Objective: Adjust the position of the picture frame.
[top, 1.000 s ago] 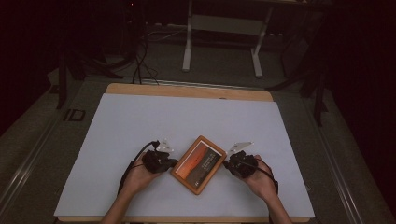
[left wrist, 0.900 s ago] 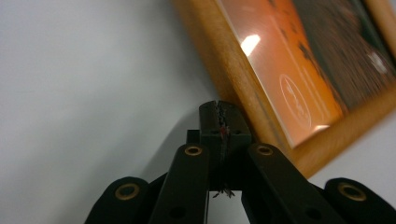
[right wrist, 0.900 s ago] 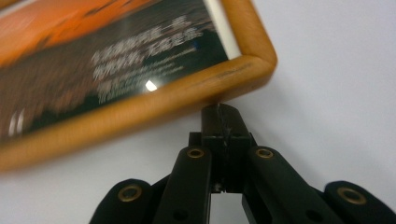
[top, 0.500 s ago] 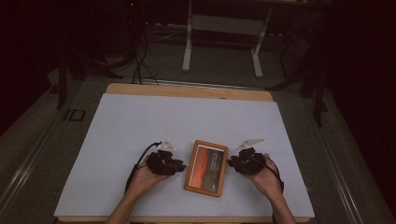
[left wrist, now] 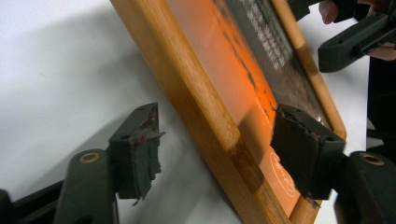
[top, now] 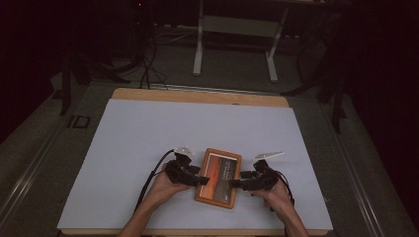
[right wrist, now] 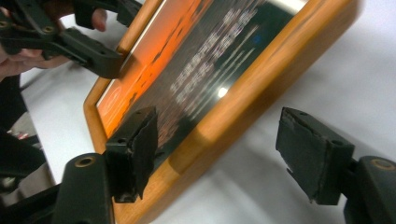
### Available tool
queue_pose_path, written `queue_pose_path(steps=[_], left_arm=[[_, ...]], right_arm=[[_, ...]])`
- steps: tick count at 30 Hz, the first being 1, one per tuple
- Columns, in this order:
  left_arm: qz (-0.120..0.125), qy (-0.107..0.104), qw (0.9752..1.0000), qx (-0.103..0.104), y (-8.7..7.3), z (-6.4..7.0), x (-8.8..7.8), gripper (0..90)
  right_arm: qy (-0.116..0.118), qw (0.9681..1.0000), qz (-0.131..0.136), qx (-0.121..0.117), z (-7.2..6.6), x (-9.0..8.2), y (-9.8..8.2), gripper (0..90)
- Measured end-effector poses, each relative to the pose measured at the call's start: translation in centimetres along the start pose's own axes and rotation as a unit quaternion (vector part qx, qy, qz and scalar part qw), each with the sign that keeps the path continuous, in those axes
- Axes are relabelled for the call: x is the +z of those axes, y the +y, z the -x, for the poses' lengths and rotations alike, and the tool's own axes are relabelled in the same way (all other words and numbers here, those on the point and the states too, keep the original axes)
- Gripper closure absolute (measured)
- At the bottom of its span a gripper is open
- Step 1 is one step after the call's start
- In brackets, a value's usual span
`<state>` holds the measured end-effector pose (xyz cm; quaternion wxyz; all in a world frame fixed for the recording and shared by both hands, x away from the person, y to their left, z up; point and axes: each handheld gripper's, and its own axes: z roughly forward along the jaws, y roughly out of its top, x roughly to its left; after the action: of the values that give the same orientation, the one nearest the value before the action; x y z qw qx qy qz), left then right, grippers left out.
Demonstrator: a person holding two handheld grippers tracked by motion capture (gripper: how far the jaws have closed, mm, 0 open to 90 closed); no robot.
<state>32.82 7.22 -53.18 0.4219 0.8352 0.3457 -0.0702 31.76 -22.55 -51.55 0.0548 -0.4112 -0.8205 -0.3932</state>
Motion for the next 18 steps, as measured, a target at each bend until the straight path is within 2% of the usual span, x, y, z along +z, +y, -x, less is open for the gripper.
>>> queue_pose_path(steps=[2, 4, 6, 9, 12, 18], left_arm=[[-0.004, -0.011, 0.9999, -0.004, -0.1, 0.0, 0.2, 38.1], [-0.009, -0.025, 0.9996, -0.008, -0.2, -0.1, 0.3, 41.6], [-0.012, -0.03, 0.9994, -0.011, -0.3, -0.1, 0.3, 42.3], [-0.018, -0.037, 0.9989, -0.021, -0.3, -0.3, 0.1, 44.4], [-0.02, -0.037, 0.9986, -0.032, -0.3, -0.4, -0.2, 46.9], [-0.009, -0.034, 0.9989, -0.033, -0.6, -0.4, -1.5, 52.9]], right_arm=[[0.007, 1.0, -0.006, 0.004, 0.0, 0.4, -0.2, 32.9], [0.028, 0.9995, -0.004, 0.014, 0.2, 0.6, -0.4, 38.4], [0.027, 0.9994, -0.002, 0.02, 0.3, 0.7, -0.4, 44.4], [0.029, 0.9991, 0.001, 0.03, 0.5, 0.7, -0.5, 47.1], [0.032, 0.9988, 0.003, 0.037, 0.7, 0.7, -0.3, 49.6], [0.04, 0.9983, 0.015, 0.04, 0.7, 0.6, 0.5, 54.9]])
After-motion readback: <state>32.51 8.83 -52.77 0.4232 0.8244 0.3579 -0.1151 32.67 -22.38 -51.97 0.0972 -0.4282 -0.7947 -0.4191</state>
